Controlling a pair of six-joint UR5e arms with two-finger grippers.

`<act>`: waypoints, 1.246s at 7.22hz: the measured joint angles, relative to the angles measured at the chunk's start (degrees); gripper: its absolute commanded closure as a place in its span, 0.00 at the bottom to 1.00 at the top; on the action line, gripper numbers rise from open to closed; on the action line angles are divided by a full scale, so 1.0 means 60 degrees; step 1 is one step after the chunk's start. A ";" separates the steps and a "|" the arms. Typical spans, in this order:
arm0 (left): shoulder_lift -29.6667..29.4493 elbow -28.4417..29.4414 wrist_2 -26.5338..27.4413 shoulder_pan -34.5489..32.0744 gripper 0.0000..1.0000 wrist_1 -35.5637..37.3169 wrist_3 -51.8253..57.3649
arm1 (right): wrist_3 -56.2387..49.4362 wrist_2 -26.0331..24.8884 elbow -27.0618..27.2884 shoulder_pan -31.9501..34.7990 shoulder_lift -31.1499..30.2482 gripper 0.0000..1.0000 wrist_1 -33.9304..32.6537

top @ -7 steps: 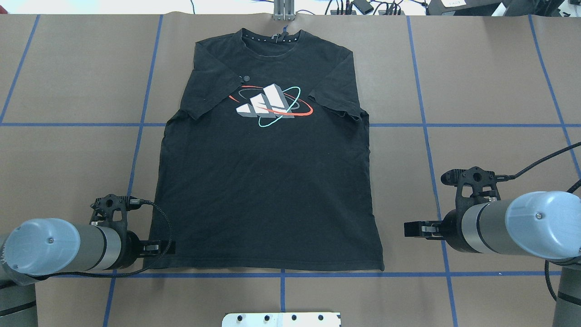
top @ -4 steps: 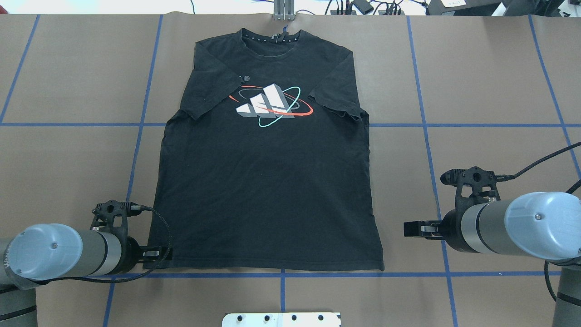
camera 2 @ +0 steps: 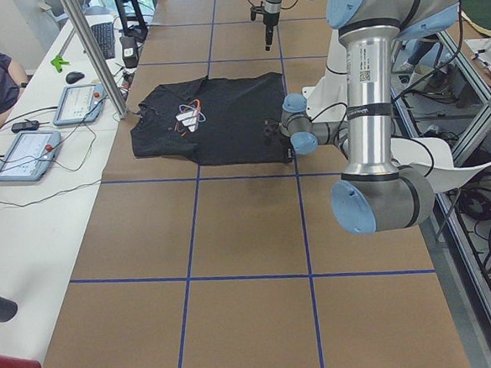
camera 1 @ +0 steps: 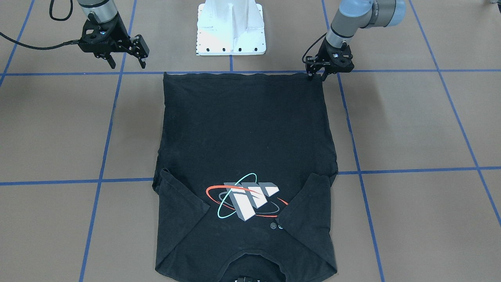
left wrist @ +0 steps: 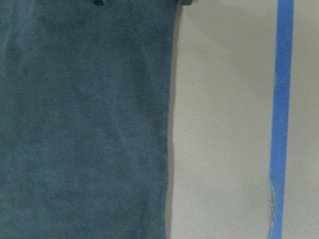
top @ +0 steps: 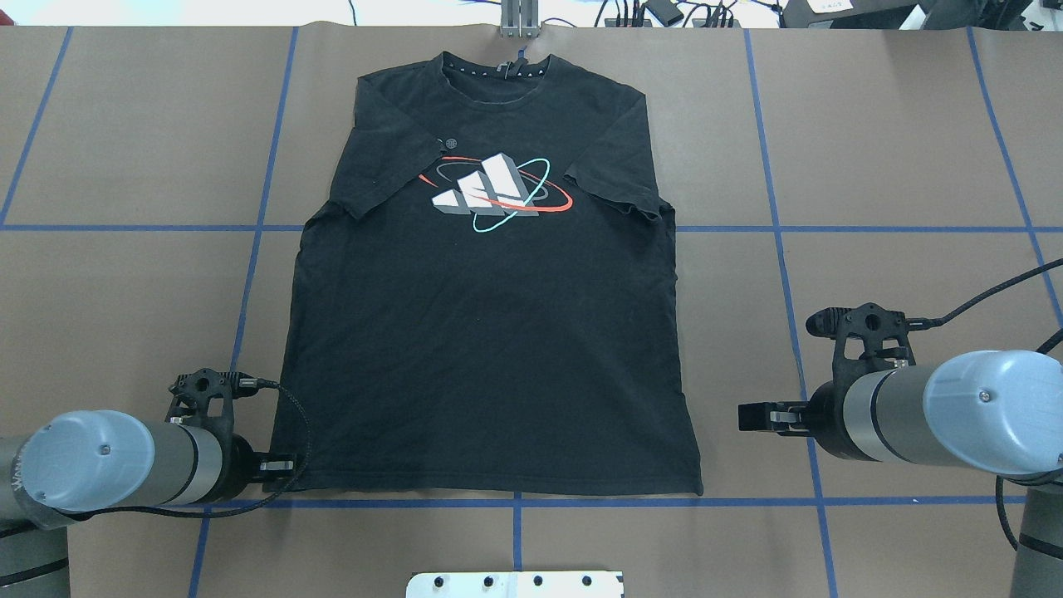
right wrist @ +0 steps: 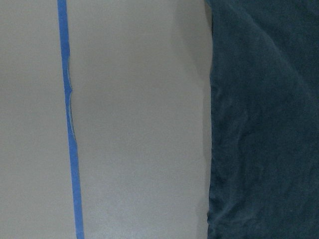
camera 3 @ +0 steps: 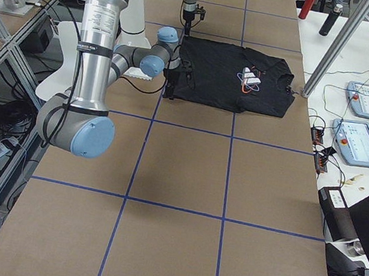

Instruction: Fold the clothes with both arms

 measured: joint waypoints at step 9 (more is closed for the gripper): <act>0.0167 -0.0111 -0.0072 0.0130 0.73 -0.0014 -0.0013 | 0.0000 -0.0010 -0.0011 0.0001 0.0007 0.00 -0.0004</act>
